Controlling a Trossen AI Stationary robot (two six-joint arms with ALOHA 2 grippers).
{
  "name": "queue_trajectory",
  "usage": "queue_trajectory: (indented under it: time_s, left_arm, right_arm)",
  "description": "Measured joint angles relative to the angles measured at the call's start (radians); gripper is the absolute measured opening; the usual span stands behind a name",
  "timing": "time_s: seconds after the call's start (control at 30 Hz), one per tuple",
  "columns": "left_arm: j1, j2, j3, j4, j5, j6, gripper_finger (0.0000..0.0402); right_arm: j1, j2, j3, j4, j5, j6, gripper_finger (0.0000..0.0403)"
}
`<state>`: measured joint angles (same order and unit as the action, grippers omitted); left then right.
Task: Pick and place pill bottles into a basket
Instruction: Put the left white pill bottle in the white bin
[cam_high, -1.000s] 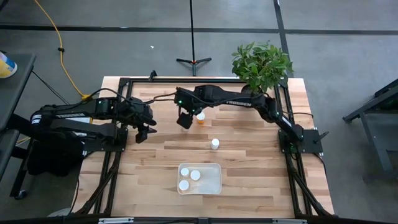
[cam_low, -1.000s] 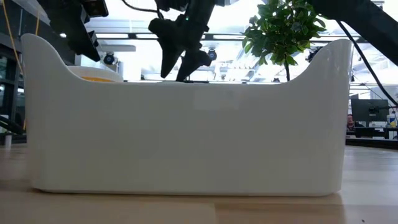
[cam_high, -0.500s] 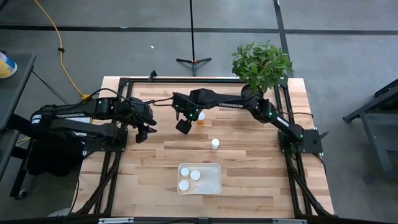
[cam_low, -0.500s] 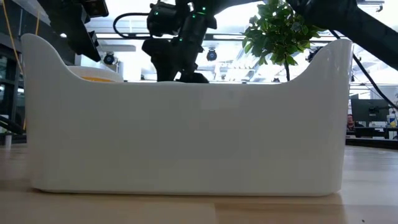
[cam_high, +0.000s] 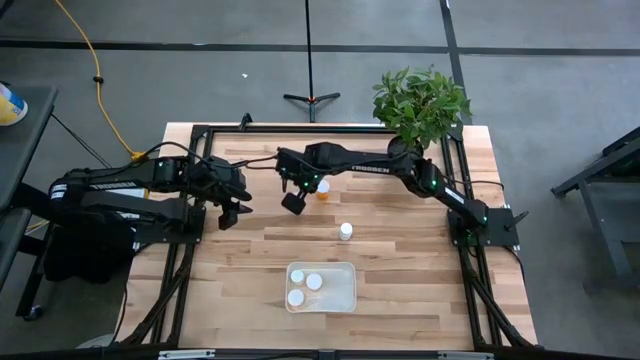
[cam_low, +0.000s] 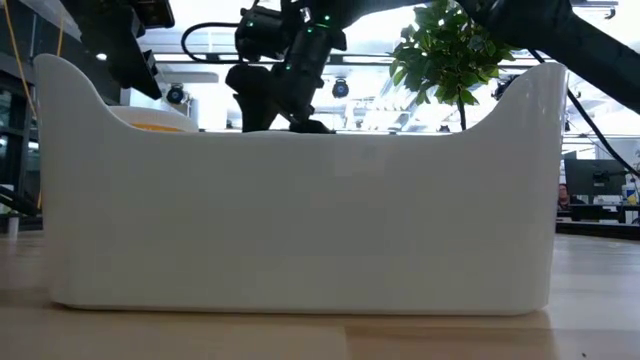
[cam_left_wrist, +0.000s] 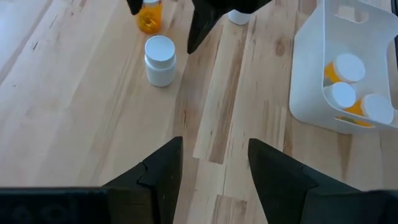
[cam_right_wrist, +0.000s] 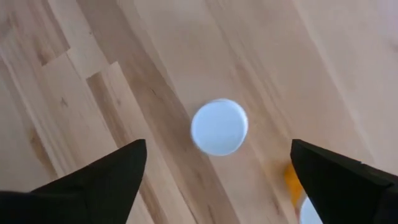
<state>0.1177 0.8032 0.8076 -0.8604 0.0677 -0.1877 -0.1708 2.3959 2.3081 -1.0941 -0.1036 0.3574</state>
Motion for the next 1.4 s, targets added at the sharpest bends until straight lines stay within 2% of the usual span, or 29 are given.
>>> queue_trajectory:
  time_s: [0.2, 0.83, 1.1, 1.4]
  left_arm:
    - [0.0, 0.0, 0.0, -0.001, 0.0, -0.001, 0.0216]
    - [0.0, 0.0, 0.0, -0.001, -0.001, -0.03, 0.0216]
    - [0.0, 0.0, 0.0, -0.001, -0.001, -0.054, 0.0216]
    - [0.0, 0.0, 0.0, -0.002, -0.001, -0.054, 0.0216]
  right_arm:
    - [0.0, 0.006, 0.0, 0.023, 0.011, -0.025, 0.0392]
    - [-0.004, 0.129, 0.0, 0.086, -0.071, -0.049, 0.0385]
    - [-0.003, 0.129, 0.0, 0.089, -0.071, -0.078, 0.0349]
    - [-0.002, 0.128, 0.0, 0.083, -0.08, -0.109, 0.0272]
